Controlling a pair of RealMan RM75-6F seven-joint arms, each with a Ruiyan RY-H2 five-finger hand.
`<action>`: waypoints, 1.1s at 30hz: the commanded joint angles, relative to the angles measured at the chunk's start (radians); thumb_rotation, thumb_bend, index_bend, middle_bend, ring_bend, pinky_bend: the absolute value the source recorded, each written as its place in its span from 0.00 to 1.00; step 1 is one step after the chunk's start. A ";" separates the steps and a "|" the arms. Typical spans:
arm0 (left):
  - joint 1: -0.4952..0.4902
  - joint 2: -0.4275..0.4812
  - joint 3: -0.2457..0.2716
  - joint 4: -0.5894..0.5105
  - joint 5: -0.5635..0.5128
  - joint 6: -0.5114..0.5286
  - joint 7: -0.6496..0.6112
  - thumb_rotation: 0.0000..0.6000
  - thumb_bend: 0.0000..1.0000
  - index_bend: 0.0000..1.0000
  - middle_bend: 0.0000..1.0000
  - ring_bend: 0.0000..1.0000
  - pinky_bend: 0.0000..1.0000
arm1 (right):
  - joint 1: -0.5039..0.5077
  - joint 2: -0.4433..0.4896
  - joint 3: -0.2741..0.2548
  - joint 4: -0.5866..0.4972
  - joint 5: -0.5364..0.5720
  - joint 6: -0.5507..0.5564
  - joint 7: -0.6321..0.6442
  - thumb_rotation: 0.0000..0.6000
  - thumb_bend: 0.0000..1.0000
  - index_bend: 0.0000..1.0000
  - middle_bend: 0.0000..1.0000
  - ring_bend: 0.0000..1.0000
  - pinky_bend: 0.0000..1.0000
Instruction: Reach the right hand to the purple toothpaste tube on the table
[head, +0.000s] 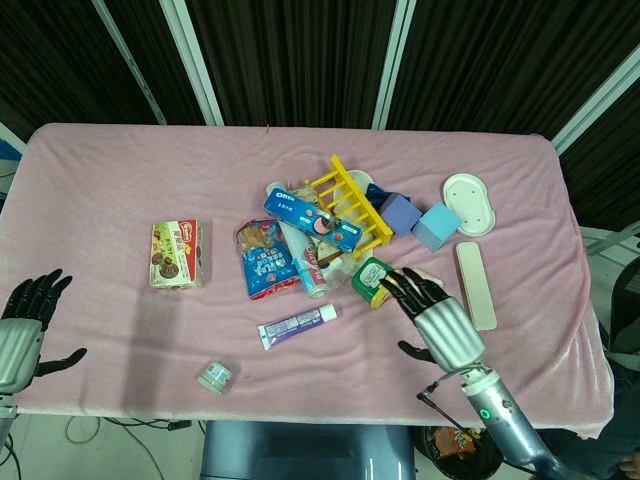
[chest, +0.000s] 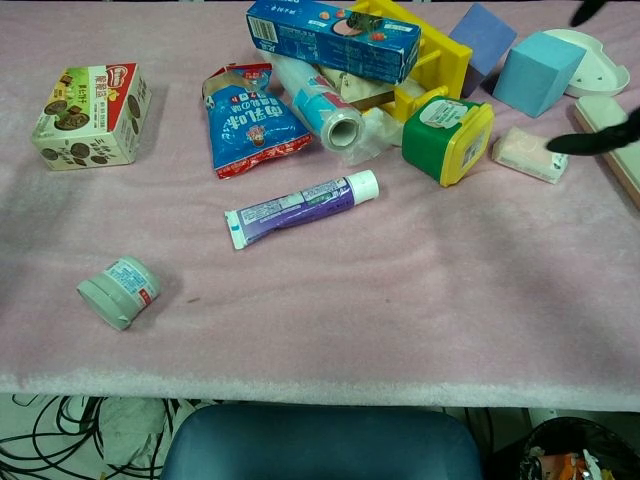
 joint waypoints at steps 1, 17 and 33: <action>-0.001 0.004 -0.001 -0.002 -0.002 -0.003 -0.008 1.00 0.00 0.00 0.00 0.00 0.00 | 0.098 -0.093 0.049 -0.027 0.052 -0.113 -0.066 1.00 0.22 0.14 0.16 0.14 0.31; -0.011 0.025 -0.005 -0.016 -0.030 -0.037 -0.059 1.00 0.00 0.00 0.00 0.00 0.00 | 0.263 -0.470 0.046 0.180 0.182 -0.277 -0.187 1.00 0.23 0.28 0.25 0.21 0.35; -0.017 0.035 -0.008 -0.027 -0.049 -0.057 -0.076 1.00 0.00 0.00 0.00 0.00 0.00 | 0.385 -0.614 0.087 0.476 0.237 -0.368 -0.170 1.00 0.23 0.28 0.25 0.21 0.35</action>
